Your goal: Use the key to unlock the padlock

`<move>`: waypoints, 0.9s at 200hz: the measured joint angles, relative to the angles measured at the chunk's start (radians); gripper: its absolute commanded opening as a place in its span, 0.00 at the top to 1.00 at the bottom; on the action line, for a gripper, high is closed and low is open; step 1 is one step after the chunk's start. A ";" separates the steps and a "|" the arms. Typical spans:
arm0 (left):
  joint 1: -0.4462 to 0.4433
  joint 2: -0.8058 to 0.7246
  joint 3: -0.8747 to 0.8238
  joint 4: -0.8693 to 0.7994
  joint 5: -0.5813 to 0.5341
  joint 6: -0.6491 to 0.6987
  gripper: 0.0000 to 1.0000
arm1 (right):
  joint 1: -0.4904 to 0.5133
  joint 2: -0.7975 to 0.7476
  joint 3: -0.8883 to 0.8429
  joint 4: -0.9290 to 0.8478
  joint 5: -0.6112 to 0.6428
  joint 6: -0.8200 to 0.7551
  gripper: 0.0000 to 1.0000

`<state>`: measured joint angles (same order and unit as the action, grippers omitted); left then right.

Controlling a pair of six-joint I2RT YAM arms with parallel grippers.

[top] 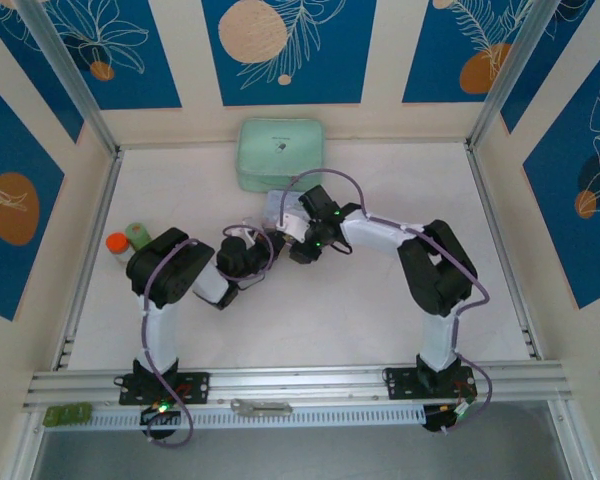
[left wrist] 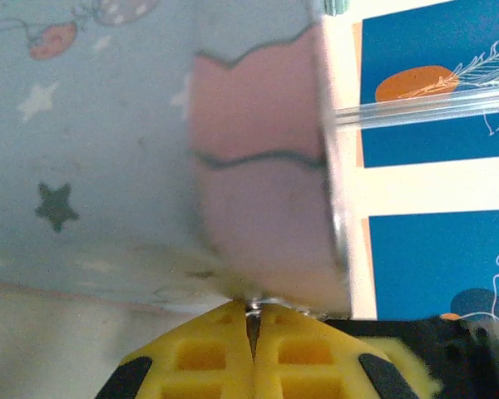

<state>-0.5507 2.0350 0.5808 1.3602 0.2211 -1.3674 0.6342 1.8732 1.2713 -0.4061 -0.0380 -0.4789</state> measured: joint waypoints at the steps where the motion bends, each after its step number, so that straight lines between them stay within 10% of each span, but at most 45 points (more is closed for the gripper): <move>1: 0.000 0.001 0.000 0.000 -0.001 0.000 1.00 | -0.001 -0.005 -0.003 -0.001 -0.005 0.001 0.30; 16: 0.000 0.013 0.002 0.001 -0.006 0.003 1.00 | -0.008 -0.070 -0.028 -0.010 -0.045 0.043 0.13; 71: 0.000 0.016 0.001 0.002 -0.006 0.014 1.00 | -0.126 -0.227 -0.018 -0.041 -0.101 0.372 0.13; 180: 0.000 0.016 -0.021 0.030 -0.021 0.041 1.00 | -0.207 0.035 0.168 -0.127 0.091 1.000 0.13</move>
<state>-0.5507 2.0506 0.5594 1.3903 0.2001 -1.3262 0.4274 1.9079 1.4395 -0.5327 0.0528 0.5209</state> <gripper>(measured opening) 0.053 0.871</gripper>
